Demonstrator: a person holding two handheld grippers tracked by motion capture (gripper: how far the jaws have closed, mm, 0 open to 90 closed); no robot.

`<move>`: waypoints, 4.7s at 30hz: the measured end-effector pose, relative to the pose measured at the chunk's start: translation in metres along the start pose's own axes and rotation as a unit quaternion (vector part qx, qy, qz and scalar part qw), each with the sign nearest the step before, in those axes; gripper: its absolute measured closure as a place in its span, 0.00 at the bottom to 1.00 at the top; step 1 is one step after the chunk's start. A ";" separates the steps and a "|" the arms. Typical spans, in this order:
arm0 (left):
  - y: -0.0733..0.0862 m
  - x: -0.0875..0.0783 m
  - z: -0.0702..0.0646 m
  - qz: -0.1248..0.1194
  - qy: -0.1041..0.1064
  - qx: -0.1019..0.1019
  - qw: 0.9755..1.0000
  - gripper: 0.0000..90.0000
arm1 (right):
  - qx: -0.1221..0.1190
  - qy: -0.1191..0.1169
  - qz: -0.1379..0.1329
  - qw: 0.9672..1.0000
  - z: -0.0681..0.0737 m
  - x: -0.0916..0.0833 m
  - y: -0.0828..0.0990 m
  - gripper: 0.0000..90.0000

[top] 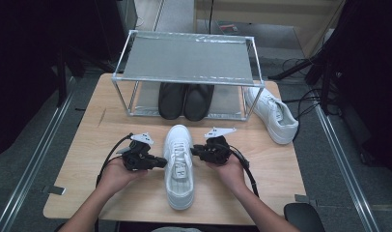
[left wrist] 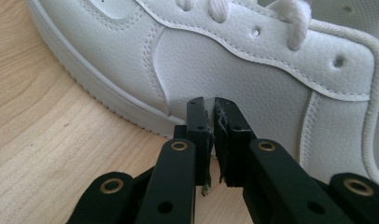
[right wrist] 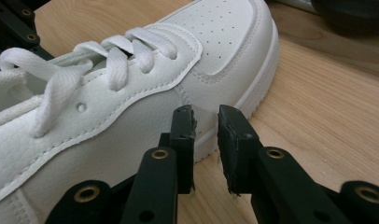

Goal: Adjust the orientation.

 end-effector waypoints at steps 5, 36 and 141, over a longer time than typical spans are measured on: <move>0.000 -0.003 0.001 -0.004 -0.012 0.006 1.000 0.84 | -0.009 0.013 -0.002 1.000 -0.002 0.000 -0.001 0.75; 0.003 -0.026 0.009 -0.048 -0.050 0.008 0.998 0.39 | -0.012 0.018 -0.012 1.000 -0.027 -0.040 -0.015 0.51; -0.006 -0.018 0.026 -0.031 -0.056 0.043 0.997 0.40 | 0.063 0.242 -0.041 0.967 -0.214 -0.157 -0.055 0.63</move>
Point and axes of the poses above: each handheld gripper's, and its own axes: x roughly forward along the jaws, y roughly out of its underside, z roughly to its left, the point moved 5 cm from there along x, roughly forward along the jaws, and after that the axes turned 14 degrees about -z, right-handed, at the moved point
